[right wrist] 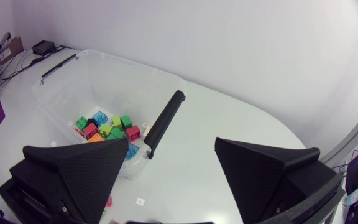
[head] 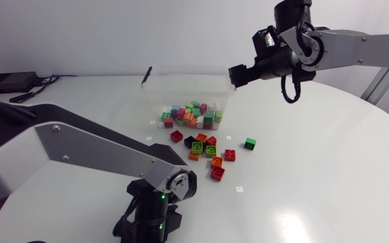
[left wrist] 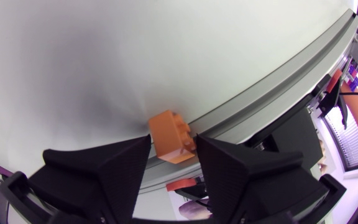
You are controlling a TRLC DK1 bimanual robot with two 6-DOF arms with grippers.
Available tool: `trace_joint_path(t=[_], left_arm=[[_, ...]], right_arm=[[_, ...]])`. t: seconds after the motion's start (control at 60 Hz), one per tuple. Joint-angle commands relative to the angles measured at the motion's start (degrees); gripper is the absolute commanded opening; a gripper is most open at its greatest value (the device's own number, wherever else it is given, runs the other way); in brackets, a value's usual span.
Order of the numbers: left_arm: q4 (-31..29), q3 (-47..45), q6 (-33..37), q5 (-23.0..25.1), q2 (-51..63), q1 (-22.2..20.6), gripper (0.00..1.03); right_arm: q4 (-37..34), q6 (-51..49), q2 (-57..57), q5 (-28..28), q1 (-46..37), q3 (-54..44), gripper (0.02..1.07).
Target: Place the duplo bricks in the container
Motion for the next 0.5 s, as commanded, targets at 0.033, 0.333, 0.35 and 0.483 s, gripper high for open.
trace_joint_path(t=[0.033,0.333,0.35,0.483], left_arm=[[0.4,-1.0,-0.9,0.8,1.3,-0.5,0.35],[1.0,-1.8,-1.1,-0.8,-6.0,3.9,0.25],[0.7,-1.5,-1.1,-1.0,-6.6,4.5,0.24],[-1.1,1.0,-0.6,-2.9,-11.0,8.5,0.24]], right_arm=[[0.5,-0.4,-2.2,-0.1,-0.4,-1.6,1.02],[-1.2,-3.3,-12.4,-4.1,-0.8,-11.4,1.02],[-1.5,-3.8,-13.4,-4.6,-0.9,-12.3,1.02],[-3.9,-7.3,-17.9,-9.3,-2.5,-18.9,1.02]])
